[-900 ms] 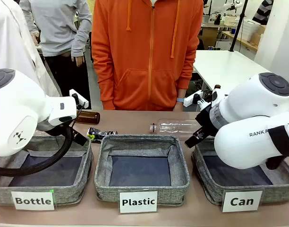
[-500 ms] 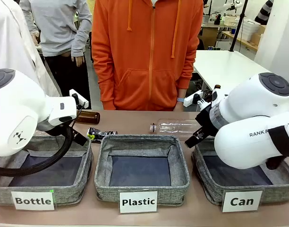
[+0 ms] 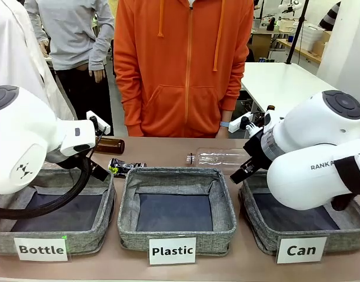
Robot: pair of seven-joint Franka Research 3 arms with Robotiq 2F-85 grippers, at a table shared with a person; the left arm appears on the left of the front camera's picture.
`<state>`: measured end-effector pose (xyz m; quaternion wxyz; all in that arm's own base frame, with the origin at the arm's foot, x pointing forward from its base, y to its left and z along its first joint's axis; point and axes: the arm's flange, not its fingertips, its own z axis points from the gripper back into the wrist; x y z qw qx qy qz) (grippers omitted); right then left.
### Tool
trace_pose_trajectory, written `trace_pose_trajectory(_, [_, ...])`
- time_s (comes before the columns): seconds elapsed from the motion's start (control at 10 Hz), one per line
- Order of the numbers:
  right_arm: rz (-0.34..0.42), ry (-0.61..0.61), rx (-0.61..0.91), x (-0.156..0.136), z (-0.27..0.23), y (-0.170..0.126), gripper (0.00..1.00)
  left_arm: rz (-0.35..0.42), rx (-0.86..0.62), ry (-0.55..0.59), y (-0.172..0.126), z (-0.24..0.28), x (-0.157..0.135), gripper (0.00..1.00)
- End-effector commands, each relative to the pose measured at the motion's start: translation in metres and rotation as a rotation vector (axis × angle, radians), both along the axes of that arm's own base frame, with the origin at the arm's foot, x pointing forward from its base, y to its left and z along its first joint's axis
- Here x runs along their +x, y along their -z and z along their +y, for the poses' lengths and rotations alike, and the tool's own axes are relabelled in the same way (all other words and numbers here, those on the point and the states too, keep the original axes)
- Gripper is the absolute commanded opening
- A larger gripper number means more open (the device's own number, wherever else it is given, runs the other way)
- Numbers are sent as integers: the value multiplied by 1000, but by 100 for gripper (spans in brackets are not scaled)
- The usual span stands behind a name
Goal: Sort the can waste into the basket.
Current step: Pick up the can waste from the table and place it in the right Fabric basket.
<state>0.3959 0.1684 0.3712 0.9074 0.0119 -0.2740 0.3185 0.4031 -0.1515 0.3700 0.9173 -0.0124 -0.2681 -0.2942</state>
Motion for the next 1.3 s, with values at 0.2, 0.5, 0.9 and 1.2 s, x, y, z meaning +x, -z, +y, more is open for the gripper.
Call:
trace_pose_trajectory(0.2, [0,1,1,0,0,0,100,0,0,0,0,0,0,100])
trace_pose_trajectory(0.5, [0,1,1,0,0,0,100,0,0,0,0,0,0,100])
trace_pose_trajectory(0.9, [258,-33,226,-1,-35,-53,100,100,-118,54,-45,6,-22,100])
trace_pose_trajectory(1.2, [505,87,450,-35,-89,-118,100,190,-296,249,-108,72,-62,100])
